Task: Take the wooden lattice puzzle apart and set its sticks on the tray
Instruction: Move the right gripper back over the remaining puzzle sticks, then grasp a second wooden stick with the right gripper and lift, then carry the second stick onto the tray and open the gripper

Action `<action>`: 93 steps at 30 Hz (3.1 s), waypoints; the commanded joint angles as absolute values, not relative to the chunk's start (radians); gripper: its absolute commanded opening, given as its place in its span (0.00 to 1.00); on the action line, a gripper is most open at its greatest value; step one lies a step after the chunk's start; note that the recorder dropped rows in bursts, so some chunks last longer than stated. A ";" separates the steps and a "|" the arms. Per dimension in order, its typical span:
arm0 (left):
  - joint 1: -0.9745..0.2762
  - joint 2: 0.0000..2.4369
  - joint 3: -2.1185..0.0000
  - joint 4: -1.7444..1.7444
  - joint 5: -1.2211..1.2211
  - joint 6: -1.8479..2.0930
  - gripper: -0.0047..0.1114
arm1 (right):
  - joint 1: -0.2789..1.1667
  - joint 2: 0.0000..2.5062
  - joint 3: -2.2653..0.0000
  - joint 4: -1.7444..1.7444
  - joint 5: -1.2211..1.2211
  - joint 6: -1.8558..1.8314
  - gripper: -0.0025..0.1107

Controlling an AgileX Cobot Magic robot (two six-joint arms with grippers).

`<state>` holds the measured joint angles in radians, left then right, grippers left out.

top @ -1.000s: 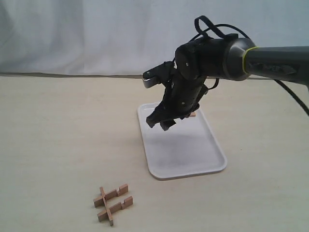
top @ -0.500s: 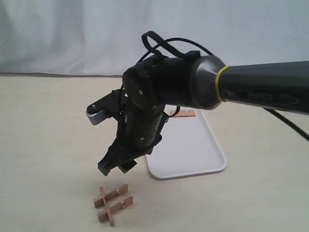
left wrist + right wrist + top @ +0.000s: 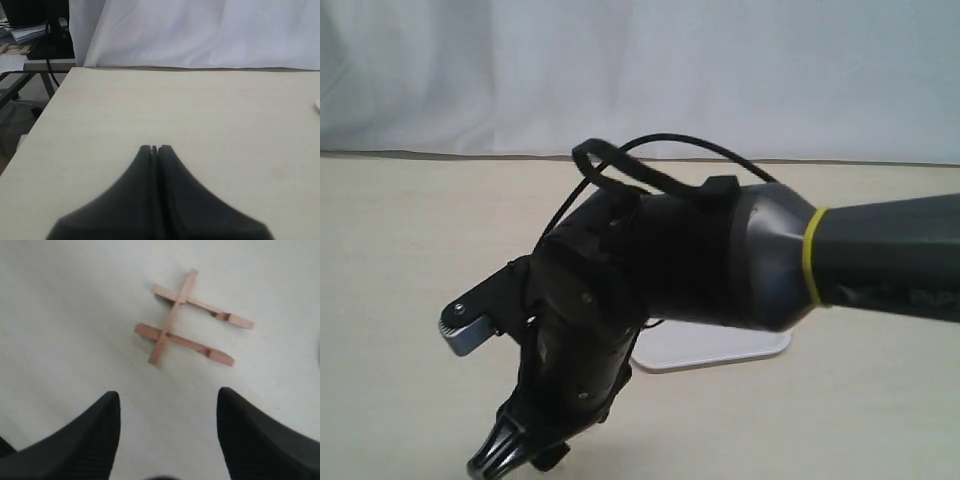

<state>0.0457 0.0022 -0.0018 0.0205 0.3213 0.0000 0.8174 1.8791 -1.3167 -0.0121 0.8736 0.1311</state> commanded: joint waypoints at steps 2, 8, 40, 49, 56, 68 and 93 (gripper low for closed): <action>0.045 0.000 0.000 0.016 0.308 0.000 0.04 | 0.887 1.867 -1.310 -0.019 0.818 0.232 0.50; 0.045 0.000 0.000 0.016 0.308 0.000 0.04 | 0.902 1.869 -1.267 -0.021 0.740 0.347 0.50; 0.045 0.000 0.000 0.016 0.308 0.000 0.04 | 0.893 1.986 -1.138 -0.202 0.491 0.594 0.35; 0.045 0.000 0.000 0.016 0.308 0.000 0.04 | 0.893 2.004 -1.138 -0.204 0.472 0.618 0.30; 0.045 0.000 0.000 0.016 0.308 0.000 0.04 | 0.893 2.011 -1.138 -0.231 0.479 0.641 0.25; 0.045 0.000 0.000 0.016 0.308 0.000 0.04 | 0.893 2.007 -1.138 -0.257 0.484 0.639 0.06; 0.045 0.000 0.000 0.016 0.308 0.000 0.04 | 0.389 1.777 -1.279 -0.048 0.658 0.035 0.06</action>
<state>0.0457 0.0022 -0.0018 0.0205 0.3213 0.0000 0.4688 1.7441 -1.2773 -0.1324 0.7209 0.1290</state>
